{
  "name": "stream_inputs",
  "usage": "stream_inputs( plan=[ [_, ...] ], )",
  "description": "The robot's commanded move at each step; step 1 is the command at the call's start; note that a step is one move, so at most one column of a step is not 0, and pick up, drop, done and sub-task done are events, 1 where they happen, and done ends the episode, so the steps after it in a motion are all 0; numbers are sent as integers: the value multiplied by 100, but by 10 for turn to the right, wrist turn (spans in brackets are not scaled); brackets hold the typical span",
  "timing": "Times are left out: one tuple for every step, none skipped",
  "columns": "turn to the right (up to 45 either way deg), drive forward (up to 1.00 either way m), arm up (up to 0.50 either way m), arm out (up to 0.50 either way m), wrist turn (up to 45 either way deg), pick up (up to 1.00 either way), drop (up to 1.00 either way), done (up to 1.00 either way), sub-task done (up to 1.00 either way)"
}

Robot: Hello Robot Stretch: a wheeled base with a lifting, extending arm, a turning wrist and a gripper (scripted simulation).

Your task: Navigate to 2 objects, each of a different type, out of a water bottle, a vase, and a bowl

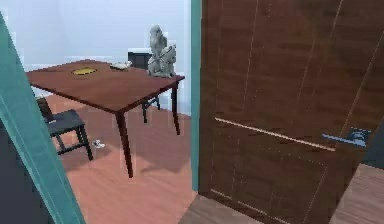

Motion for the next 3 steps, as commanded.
stream_inputs(
  plan=[
    [270, 0, 0, 0, 0, 0, 0, 0, 0],
    [0, 15, 0, 0, 0, 0, 0, 0, 0],
    [450, 0, 0, 0, 0, 0, 0, 0, 0]
  ],
)
